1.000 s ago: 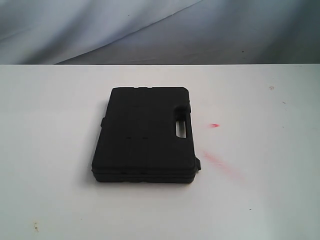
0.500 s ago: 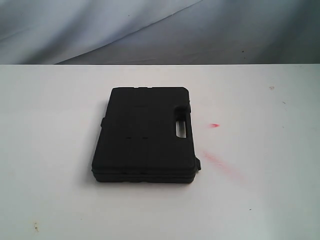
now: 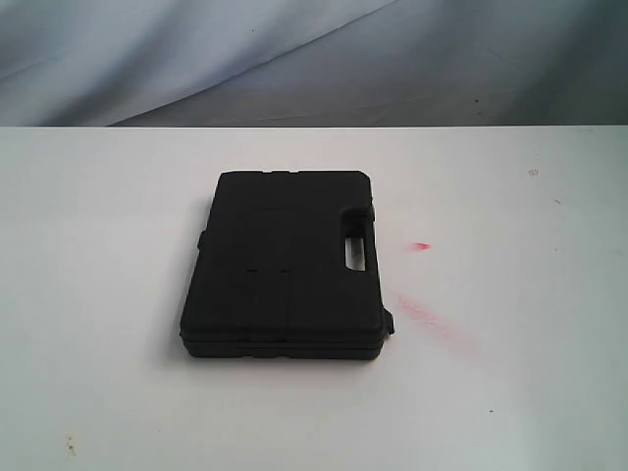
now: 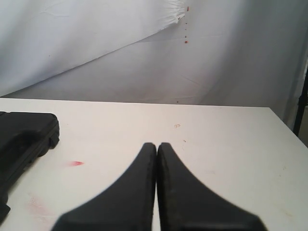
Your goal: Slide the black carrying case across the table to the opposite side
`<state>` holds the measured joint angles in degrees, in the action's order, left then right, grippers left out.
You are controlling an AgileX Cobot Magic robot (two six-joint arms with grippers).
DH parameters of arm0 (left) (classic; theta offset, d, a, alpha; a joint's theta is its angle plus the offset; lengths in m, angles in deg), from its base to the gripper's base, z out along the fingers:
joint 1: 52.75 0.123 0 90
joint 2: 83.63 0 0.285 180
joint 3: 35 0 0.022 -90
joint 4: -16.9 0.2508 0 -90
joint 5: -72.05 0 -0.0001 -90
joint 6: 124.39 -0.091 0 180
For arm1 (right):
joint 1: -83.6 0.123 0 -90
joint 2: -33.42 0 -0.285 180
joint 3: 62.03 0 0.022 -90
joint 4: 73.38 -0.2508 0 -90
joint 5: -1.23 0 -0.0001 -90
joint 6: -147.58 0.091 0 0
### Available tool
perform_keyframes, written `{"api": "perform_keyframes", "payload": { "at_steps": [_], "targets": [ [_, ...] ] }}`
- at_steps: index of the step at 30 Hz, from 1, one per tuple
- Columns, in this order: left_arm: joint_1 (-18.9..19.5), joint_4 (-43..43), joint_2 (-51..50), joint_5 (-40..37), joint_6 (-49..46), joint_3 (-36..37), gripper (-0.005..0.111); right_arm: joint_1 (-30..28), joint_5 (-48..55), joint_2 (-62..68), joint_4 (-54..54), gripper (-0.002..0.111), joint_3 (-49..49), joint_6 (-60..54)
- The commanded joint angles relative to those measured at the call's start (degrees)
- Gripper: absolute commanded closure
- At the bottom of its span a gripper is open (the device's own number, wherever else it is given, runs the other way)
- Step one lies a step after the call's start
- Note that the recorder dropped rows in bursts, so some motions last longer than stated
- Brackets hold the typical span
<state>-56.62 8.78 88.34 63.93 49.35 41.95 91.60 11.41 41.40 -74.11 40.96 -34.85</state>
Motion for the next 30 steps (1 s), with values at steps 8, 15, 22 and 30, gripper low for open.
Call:
{"api": "perform_keyframes", "payload": {
  "at_steps": [8,15,22,30],
  "targets": [
    [-0.13,-15.24,0.24,3.45,7.78,0.26,0.107,0.09,-0.88,-0.19,0.39,0.108,-0.2,0.09],
    [-0.13,-20.31,0.24,7.5,7.78,0.26,0.107,0.09,-0.88,-0.19,0.39,0.108,-0.2,0.09],
    [-0.13,-21.99,0.24,1.0,7.51,-3.88,0.107,0.09,-0.88,-0.19,0.39,0.108,-0.2,0.09],
    [-0.13,-21.76,-6.29,-2.91,1.22,-13.92,0.107,0.09,-0.88,-0.19,0.39,0.108,-0.2,0.09]
  ]
}}
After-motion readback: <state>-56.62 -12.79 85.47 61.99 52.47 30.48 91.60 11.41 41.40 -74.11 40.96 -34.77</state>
